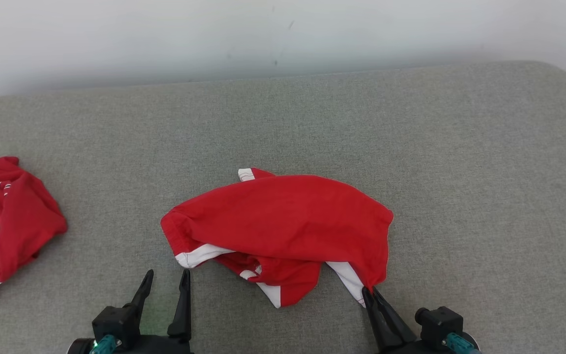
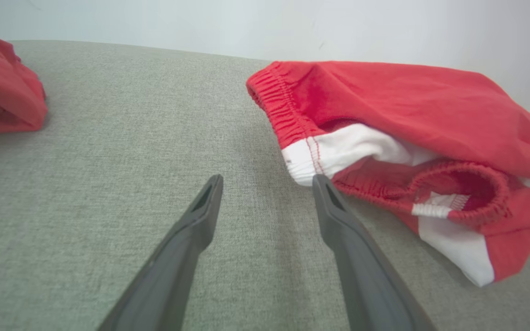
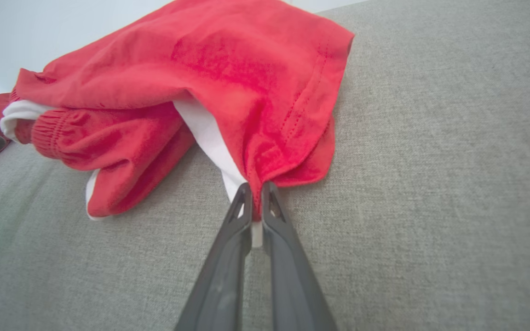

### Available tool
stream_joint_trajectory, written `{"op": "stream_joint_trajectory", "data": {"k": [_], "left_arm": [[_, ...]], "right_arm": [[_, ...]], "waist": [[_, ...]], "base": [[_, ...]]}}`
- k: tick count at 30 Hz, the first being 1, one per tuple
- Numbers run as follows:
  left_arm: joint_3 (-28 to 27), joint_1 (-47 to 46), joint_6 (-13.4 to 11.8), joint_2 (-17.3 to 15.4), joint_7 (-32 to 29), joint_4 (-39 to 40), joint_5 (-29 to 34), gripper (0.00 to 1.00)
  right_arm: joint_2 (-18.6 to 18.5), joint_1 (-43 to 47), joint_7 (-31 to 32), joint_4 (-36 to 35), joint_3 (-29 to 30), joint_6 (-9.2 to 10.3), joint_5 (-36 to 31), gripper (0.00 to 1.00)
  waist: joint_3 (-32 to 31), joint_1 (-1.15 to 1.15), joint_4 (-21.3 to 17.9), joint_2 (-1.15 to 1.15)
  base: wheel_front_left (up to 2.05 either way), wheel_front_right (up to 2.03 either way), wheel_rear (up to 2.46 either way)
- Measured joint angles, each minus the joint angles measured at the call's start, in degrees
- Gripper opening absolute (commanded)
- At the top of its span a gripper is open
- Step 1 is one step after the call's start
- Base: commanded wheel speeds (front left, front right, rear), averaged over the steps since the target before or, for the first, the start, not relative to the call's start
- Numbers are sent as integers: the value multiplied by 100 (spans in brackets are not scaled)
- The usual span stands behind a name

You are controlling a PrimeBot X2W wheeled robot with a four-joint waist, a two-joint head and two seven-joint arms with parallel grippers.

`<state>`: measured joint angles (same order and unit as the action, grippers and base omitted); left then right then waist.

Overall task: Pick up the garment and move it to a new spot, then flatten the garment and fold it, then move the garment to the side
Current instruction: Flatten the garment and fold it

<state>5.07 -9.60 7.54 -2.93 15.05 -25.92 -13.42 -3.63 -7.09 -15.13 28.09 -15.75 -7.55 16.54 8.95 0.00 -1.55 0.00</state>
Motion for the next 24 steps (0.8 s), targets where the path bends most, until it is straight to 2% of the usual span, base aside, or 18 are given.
{"op": "stream_joint_trajectory", "data": {"k": [4, 8, 16, 21, 24], "left_arm": [[4, 7, 0, 0, 0, -42, 8, 100], [-3, 86, 0, 0, 1, -67, 24, 100], [-48, 360, 0, 0, 0, -119, 26, 100], [-8, 413, 0, 1, 0, -112, -15, 100], [47, 456, 0, 1, 0, -102, -31, 100]], "right_arm": [[-1, -18, 0, -64, 65, 0, -7, 0], [-53, -17, 0, -420, 215, 0, 2, 0], [-493, 202, 0, -1224, 643, 0, 51, 0], [-748, 392, -1, -1237, 1016, 0, 49, 0], [-823, 415, -1, -954, 1096, 0, 1, 0]], "waist": [[-40, 0, -12, 0], [-143, 0, -39, 0], [-499, 0, -153, 0], [-690, 0, -221, 0], [-722, -1, -211, -1]], "base": [[0, 0, 0], [0, 0, 0], [0, 0, 0], [0, 0, 0], [0, 0, 0]]}}
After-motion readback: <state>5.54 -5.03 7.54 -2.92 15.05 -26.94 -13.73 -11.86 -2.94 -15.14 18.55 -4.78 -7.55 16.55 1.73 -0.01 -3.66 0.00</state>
